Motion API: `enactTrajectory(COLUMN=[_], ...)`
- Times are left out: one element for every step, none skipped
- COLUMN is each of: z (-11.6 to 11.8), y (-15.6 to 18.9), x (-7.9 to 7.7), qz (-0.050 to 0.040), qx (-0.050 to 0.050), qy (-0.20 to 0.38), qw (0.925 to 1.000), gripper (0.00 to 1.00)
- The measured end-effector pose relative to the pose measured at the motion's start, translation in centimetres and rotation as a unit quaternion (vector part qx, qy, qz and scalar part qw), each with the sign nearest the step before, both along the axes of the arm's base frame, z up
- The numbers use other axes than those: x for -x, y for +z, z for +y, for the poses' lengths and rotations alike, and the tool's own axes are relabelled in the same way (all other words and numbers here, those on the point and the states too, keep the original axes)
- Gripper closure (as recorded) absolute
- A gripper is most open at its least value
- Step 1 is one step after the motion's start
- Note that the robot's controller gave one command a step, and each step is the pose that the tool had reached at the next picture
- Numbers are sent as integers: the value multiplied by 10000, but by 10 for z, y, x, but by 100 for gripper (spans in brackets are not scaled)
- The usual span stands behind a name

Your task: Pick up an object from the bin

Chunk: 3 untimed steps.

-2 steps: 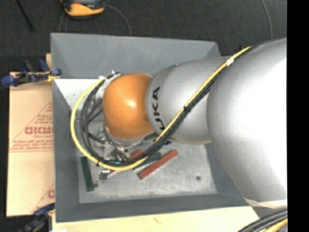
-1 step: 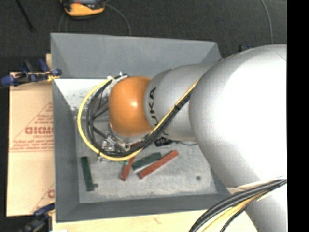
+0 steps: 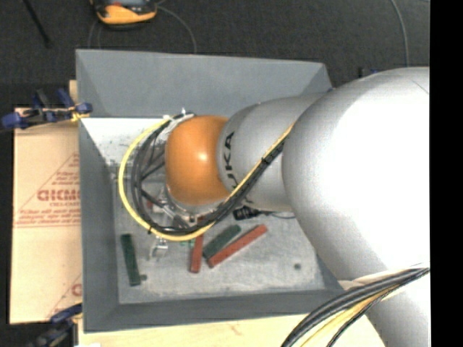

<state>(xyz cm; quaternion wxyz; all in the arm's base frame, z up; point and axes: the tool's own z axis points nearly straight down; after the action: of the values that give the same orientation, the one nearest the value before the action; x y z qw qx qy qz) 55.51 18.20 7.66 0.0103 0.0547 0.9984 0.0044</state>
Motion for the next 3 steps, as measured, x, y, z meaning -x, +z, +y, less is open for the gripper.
enactTrajectory(z=[0, -96, -94], y=[0, 12, 12], x=[0, 16, 16], qz=[3, 91, 93], qx=[0, 57, 44], qy=[-4, 975, 970], qw=[10000, 9952, 9952], gripper=[0, 100, 0])
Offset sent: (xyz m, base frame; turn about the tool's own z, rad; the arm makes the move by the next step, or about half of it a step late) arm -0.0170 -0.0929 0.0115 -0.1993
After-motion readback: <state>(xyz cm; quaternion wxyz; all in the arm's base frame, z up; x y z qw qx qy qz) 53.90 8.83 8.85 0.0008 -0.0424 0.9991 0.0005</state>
